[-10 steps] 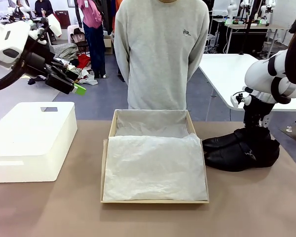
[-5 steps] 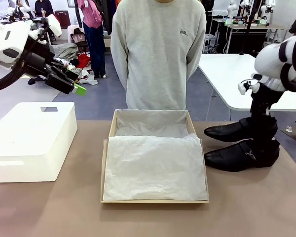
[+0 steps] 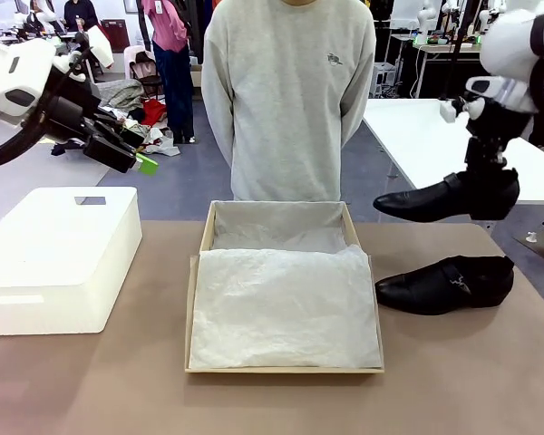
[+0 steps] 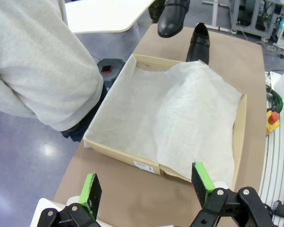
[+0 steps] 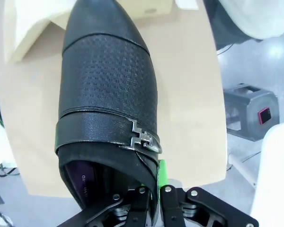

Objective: Pack the shoes into the box.
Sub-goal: Place one shoe of the Shoes into the Shoes Box.

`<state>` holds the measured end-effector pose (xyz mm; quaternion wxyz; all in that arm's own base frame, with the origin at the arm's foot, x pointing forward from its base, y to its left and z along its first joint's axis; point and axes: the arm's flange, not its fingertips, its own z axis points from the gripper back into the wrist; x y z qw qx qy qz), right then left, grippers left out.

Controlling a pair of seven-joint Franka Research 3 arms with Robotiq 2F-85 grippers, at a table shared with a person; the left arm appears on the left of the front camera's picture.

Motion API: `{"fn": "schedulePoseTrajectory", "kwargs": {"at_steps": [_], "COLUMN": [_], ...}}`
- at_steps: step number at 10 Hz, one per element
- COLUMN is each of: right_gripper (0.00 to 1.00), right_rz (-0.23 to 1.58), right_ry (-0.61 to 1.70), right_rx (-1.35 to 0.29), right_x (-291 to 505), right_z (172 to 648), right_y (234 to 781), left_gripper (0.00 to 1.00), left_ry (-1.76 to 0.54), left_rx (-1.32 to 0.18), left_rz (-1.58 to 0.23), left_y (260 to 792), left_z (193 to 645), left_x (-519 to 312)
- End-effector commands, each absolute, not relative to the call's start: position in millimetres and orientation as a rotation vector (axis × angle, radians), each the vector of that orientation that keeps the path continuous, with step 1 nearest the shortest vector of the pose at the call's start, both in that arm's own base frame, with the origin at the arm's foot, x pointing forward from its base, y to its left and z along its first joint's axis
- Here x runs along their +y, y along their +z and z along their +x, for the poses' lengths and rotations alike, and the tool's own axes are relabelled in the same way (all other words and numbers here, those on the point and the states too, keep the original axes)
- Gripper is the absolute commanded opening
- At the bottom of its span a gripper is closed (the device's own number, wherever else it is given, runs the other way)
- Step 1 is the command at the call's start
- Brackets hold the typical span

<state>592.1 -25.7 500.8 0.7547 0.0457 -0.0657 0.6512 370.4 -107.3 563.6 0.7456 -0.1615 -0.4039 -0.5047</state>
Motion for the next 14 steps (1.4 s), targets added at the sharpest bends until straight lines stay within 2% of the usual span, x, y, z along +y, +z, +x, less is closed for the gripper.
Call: {"fn": "schedulePoseTrajectory", "kwargs": {"at_steps": [1,6,8,9,14], "right_gripper": [0.00,0.00,0.00,0.00,0.00], "right_rz": [0.059,0.092,0.129,0.079,0.092], "right_ry": [1.426,1.525,1.554,1.553,1.553], "right_rx": [-0.090,-0.175,-0.190,-0.154,-0.152], "right_x": [15.3,98.6,103.2,103.2,104.1], "right_z": [593.1,587.8,584.3,581.0,581.2], "right_y": [525.8,551.2,552.8,543.9,540.1], "left_gripper": [1.00,1.00,1.00,1.00,1.00], "left_ry": [-1.122,-1.122,-1.122,-1.122,-1.122], "left_rx": [-0.898,-0.898,-0.898,-0.898,-0.898], "left_rz": [-0.372,-0.372,-0.372,-0.372,-0.372], "left_y": [563.1,563.1,563.1,563.1,563.1], "left_z": [372.4,372.4,372.4,372.4,372.4], "left_x": [-106.0,-106.0,-106.0,-106.0,-106.0]}}
